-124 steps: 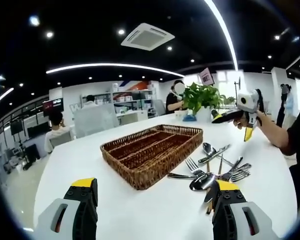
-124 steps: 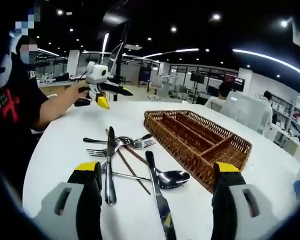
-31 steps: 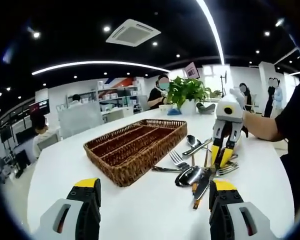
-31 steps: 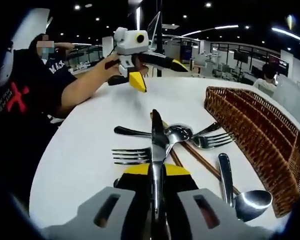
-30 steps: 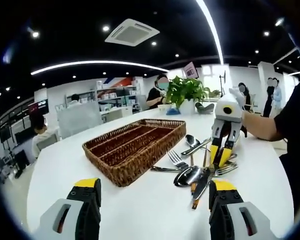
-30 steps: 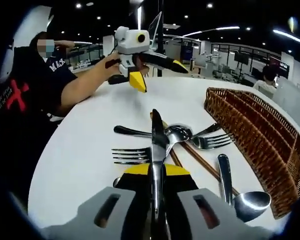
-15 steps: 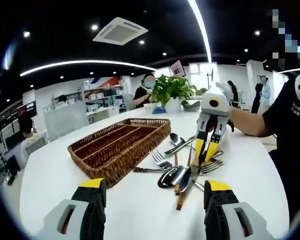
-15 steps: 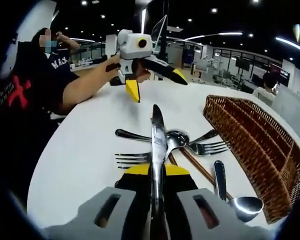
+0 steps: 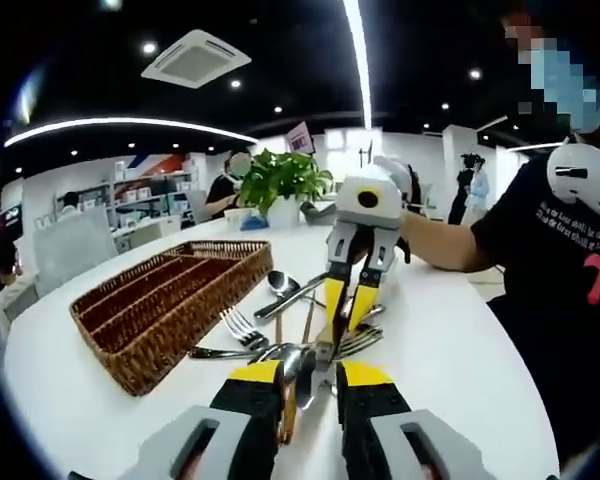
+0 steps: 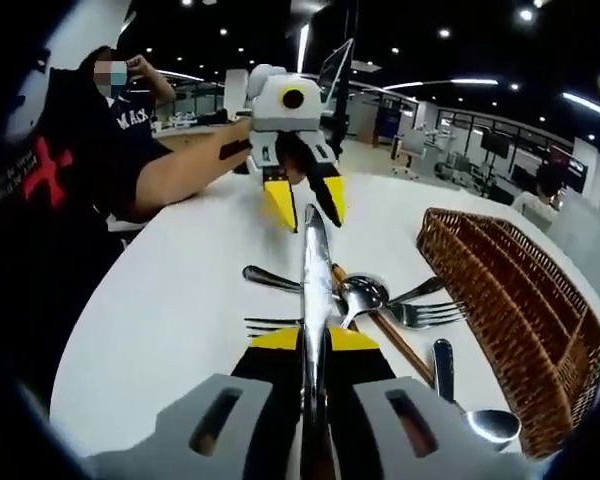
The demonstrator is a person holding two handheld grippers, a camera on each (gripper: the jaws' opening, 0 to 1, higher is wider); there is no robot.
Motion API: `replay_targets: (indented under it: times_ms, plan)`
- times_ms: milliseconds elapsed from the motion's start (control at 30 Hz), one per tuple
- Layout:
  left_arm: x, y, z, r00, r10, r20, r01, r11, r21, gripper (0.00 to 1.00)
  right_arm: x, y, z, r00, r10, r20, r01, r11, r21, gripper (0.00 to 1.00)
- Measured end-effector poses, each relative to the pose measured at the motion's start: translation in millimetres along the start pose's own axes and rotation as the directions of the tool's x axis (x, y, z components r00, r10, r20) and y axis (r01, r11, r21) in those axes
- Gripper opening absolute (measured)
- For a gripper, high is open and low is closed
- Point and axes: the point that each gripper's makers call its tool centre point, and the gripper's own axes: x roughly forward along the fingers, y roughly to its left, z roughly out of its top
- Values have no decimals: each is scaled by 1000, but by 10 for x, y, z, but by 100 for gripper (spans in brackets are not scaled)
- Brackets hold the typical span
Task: Arrange the knives, forks, and spoons in their matching storage slots by inserting each utensil handle-first until every utensil is classified and aligned in the correct compartment
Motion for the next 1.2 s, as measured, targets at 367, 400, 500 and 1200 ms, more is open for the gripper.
replay_targets:
  times_ms: [367,400,500,1200]
  plan:
    - [92,-14,-7,1000,-5,-10,5,1000,-2,15,-17,1,39,1000,1,16,0,1000,-11,6]
    - [112,-32,-11,1000,-10,-12,10,1000,-2,15,-16,6,38,1000,3,16,-3,1000,-11,6]
    - [148,-69,-13,1000,-26,-17,26,1000,0,16,-10,20,42,1000,9,18,-9,1000,-15,6]
    - [96,-128,129,998,-55,43,54,998,20,12,-115,-79,-191,1000,9,-13,-9,1000,-21,19]
